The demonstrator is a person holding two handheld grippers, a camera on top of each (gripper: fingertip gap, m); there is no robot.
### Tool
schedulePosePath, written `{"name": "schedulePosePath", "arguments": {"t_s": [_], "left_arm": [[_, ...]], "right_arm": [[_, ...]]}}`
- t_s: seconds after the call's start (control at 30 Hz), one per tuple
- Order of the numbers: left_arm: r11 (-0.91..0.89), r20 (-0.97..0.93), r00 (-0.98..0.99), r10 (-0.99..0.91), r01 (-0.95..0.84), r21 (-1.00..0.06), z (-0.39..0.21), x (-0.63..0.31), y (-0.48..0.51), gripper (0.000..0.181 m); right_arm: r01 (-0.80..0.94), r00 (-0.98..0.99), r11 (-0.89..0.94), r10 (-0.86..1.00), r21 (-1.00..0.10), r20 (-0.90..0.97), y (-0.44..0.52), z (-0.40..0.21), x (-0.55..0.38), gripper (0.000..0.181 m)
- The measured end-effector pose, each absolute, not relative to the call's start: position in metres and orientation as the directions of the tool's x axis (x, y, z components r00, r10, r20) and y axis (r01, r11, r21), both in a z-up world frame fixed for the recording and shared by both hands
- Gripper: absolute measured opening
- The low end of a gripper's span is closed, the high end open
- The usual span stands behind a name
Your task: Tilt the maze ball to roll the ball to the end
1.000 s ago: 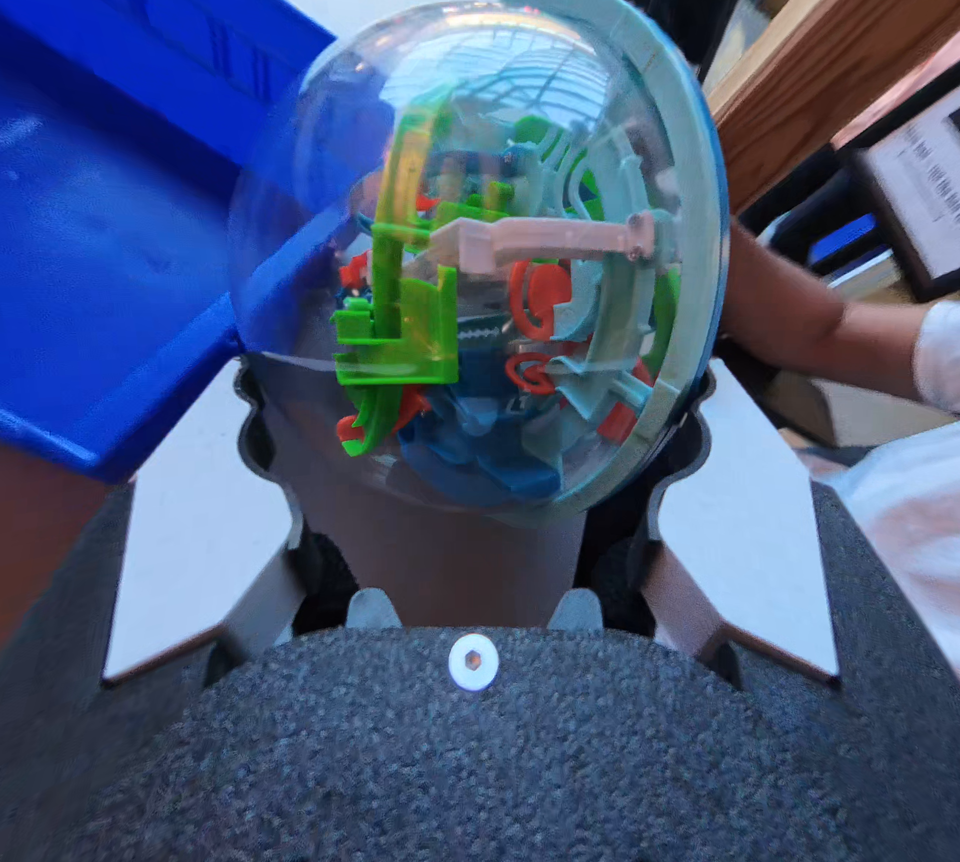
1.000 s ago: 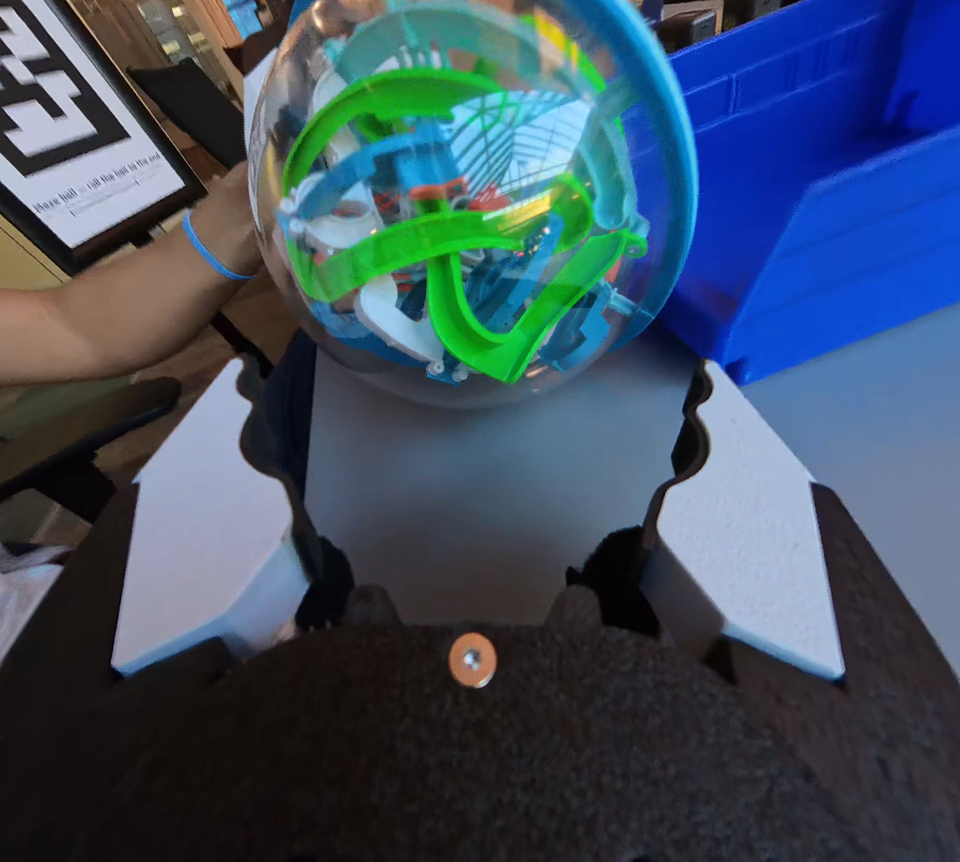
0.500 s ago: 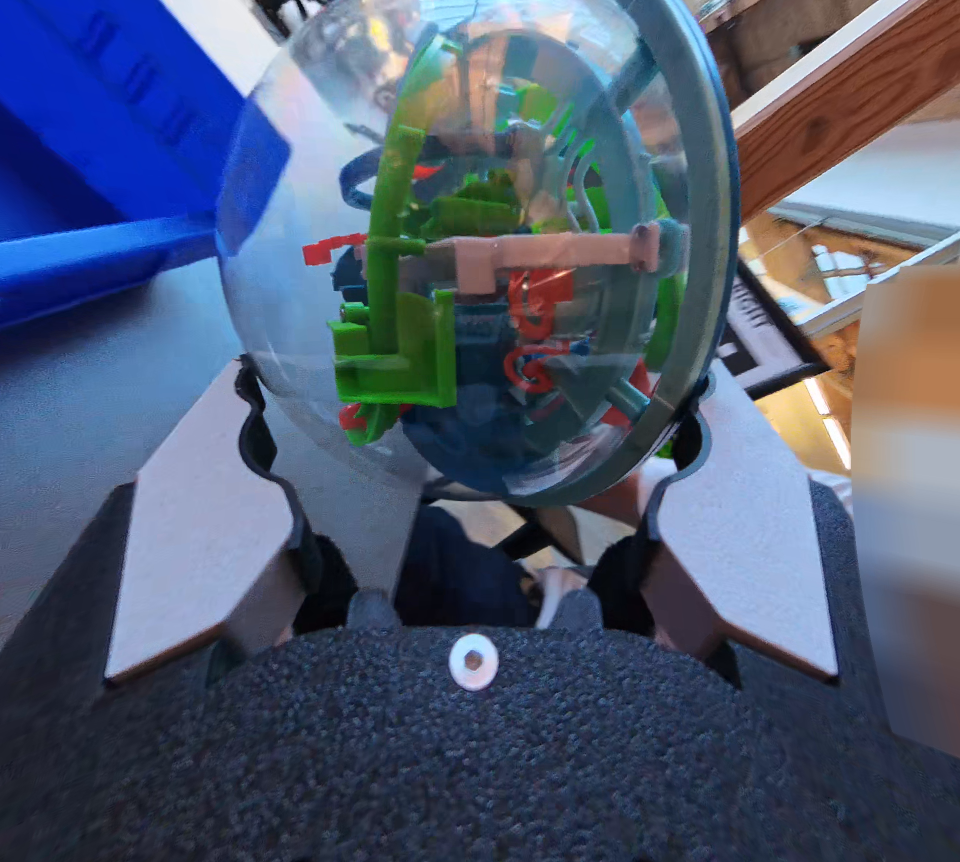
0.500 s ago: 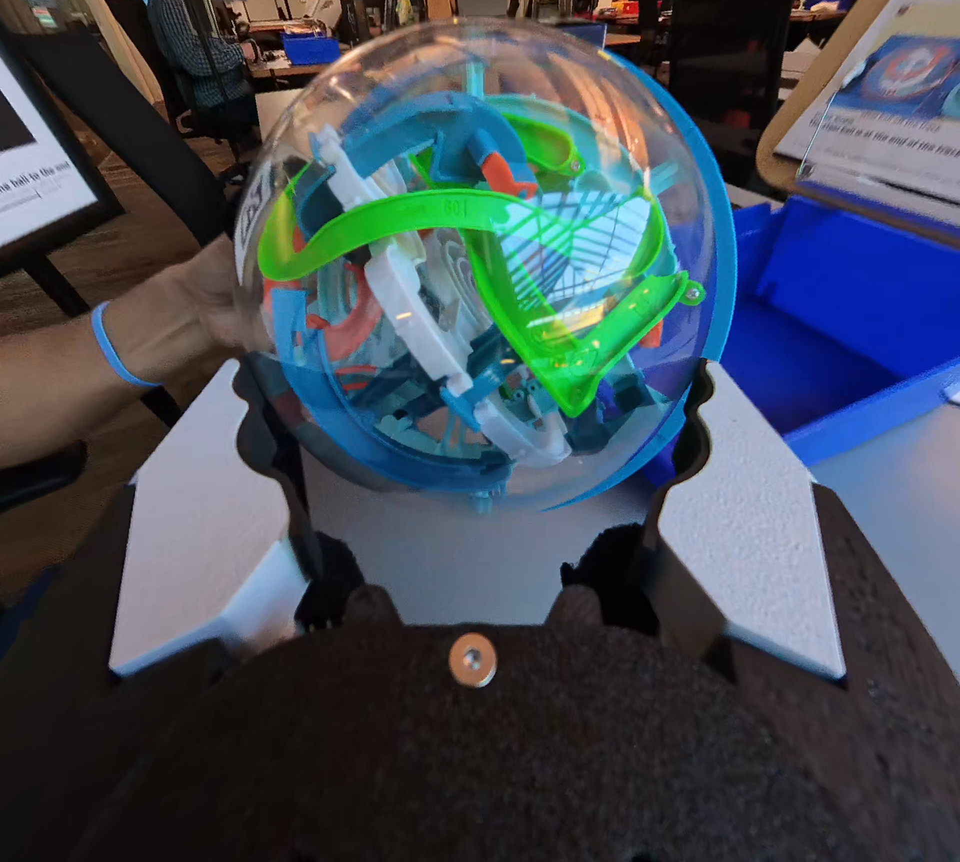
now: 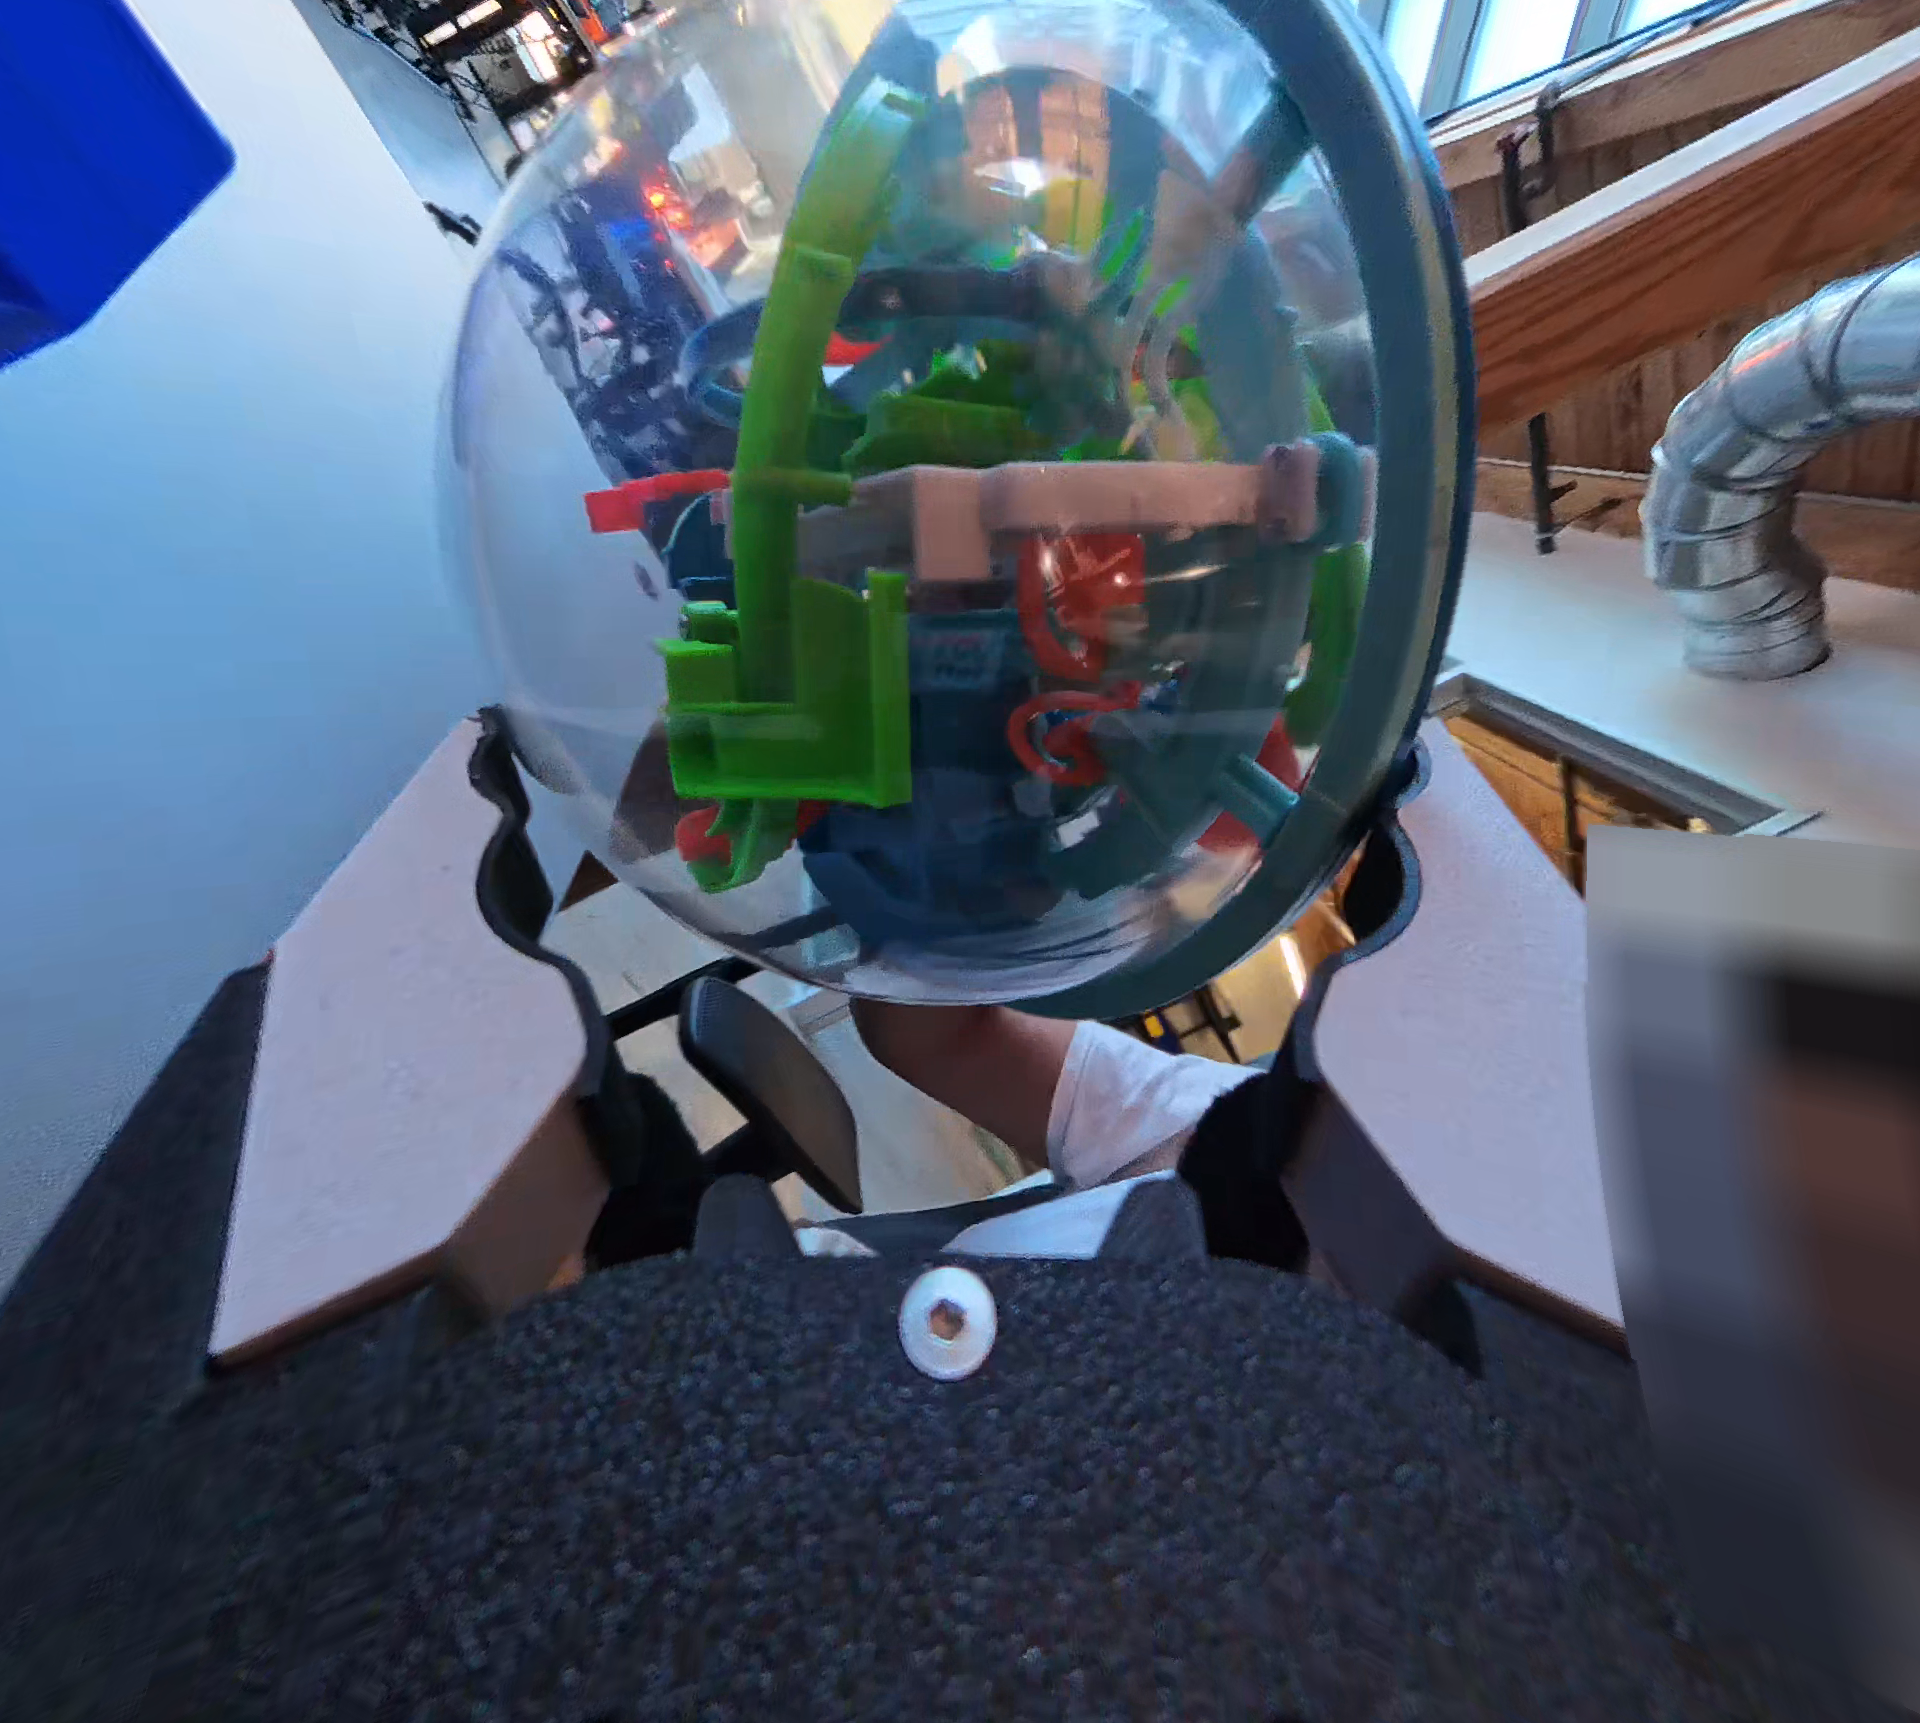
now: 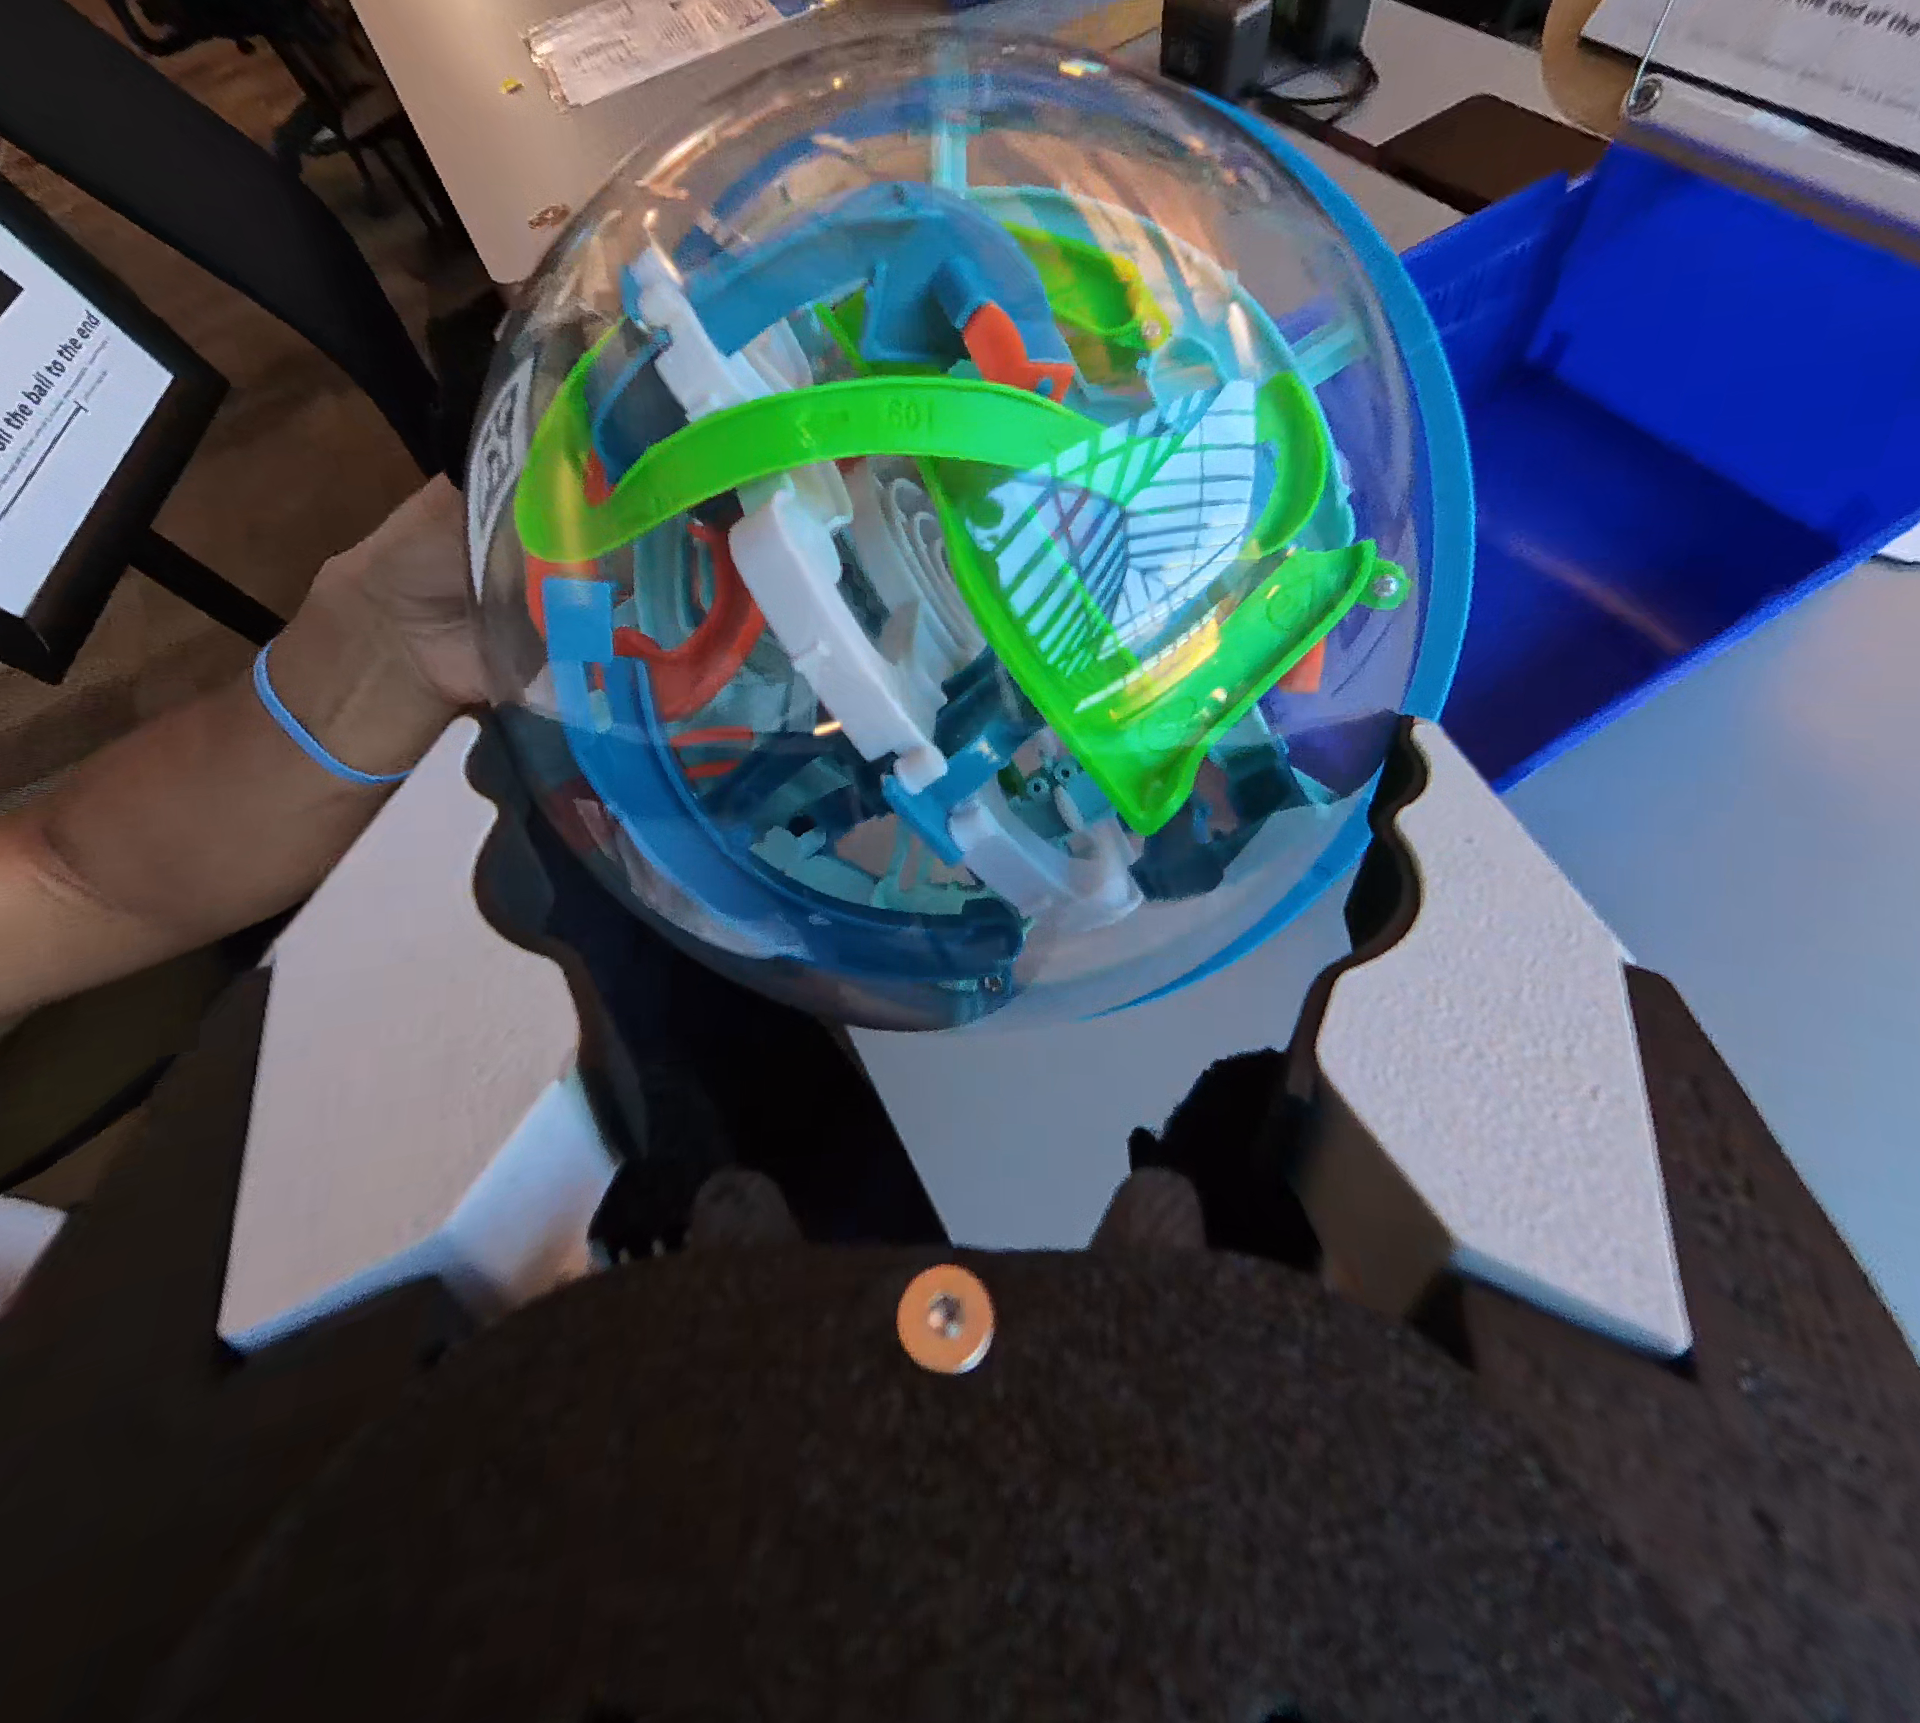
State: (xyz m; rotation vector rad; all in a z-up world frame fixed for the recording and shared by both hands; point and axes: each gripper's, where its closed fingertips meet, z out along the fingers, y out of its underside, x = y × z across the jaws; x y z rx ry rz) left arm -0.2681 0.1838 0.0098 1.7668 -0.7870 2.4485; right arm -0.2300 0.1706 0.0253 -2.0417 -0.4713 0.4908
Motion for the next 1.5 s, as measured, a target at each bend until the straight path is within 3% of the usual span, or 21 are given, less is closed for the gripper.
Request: {"name": "schedulePosePath", "arguments": {"t_s": [0.23,0.73,1.23,1.4,1.5], "left_arm": [[-0.902,0.902,-0.411,-0.135,-0.326,-0.283,0.018,-0.271,0.183,0.154],[-0.911,0.894,-0.447,-0.037,-0.352,-0.214,0.019,-0.271,0.184,0.154],[-0.904,0.927,-0.334,-0.172,-0.32,-0.284,0.017,-0.275,0.182,0.155],[-0.853,0.901,-0.093,-0.425,-0.293,-0.432,-0.006,-0.263,0.187,0.157],[-0.853,0.902,0.003,-0.431,-0.327,-0.406,-0.014,-0.249,0.193,0.158]], "right_arm": [[0.102,0.869,-0.513,0.463,-0.852,-0.175,0.173,0.04,-0.235,0.155],[0.089,0.902,-0.575,0.393,-0.813,-0.18,0.174,0.043,-0.236,0.155],[0.062,0.855,-0.532,0.465,-0.844,-0.23,0.172,0.034,-0.238,0.155],[-0.132,0.786,-0.448,0.497,-0.884,-0.369,0.177,-0.001,-0.227,0.154],[-0.245,0.756,-0.481,0.449,-0.842,-0.476,0.184,-0.012,-0.215,0.154]]}}
